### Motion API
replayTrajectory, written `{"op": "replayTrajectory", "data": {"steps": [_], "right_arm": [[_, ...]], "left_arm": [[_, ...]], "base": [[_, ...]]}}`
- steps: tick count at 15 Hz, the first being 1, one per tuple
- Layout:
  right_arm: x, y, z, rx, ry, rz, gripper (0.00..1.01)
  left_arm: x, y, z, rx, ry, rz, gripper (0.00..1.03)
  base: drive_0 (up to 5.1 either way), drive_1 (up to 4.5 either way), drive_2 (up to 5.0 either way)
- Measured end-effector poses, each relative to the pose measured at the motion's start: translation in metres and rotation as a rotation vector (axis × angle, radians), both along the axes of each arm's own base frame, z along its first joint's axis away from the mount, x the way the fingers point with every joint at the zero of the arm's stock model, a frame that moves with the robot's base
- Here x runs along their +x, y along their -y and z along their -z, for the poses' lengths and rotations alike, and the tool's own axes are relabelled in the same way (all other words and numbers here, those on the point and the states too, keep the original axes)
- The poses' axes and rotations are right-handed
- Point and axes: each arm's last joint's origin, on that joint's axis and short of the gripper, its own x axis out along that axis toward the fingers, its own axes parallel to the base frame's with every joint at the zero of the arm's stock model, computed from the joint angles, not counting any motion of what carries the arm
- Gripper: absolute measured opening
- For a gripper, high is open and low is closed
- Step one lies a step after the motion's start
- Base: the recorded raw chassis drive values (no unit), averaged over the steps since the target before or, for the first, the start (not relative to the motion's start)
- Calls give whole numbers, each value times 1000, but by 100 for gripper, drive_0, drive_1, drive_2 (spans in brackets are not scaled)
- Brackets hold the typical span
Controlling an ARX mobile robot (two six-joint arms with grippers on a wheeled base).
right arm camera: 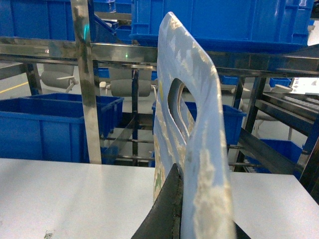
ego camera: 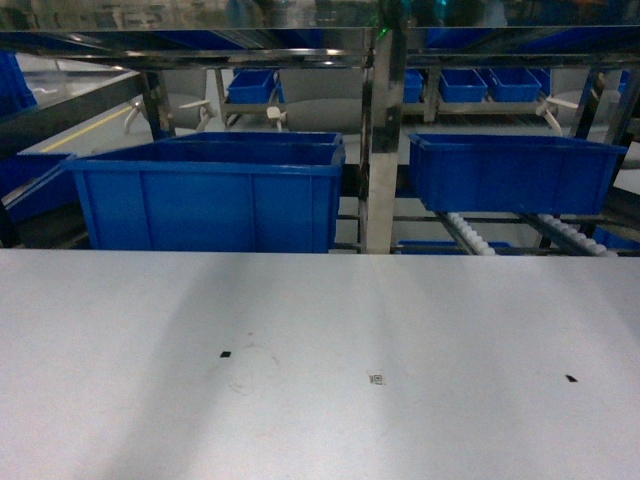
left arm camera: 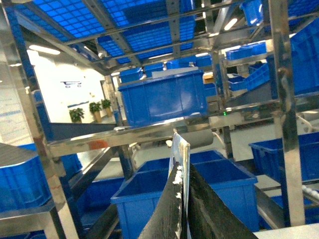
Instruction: Move flower gift bag to table near conveyor
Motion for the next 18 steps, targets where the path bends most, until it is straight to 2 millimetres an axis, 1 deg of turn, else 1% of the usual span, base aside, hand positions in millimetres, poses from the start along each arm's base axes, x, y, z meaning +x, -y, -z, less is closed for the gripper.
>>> {"op": "replayTrajectory", "data": {"steps": [5, 7, 8, 10, 12, 18], "right_arm": [[0, 0, 0, -1, 0, -3, 2], [4, -1, -1, -6, 43, -23, 2], [11, -1, 0, -6, 48, -29, 2], [29, -1, 10, -3, 20, -38, 2], [55, 0, 25, 7, -10, -46, 2], [76, -1, 33, 6, -19, -81, 2]], "left_arm": [[0, 0, 1, -2, -6, -8, 2], [0, 0, 1, -2, -6, -7, 2], [0, 0, 1, -2, -6, -6, 2], [1, 0, 1, -1, -7, -4, 2], [0, 0, 1, -2, -6, -7, 2], [0, 0, 1, -2, -6, -6, 2]], "base": [[10, 442, -422], [10, 442, -422], [10, 442, -422], [10, 442, -422], [10, 442, -422], [10, 442, -422]]}}
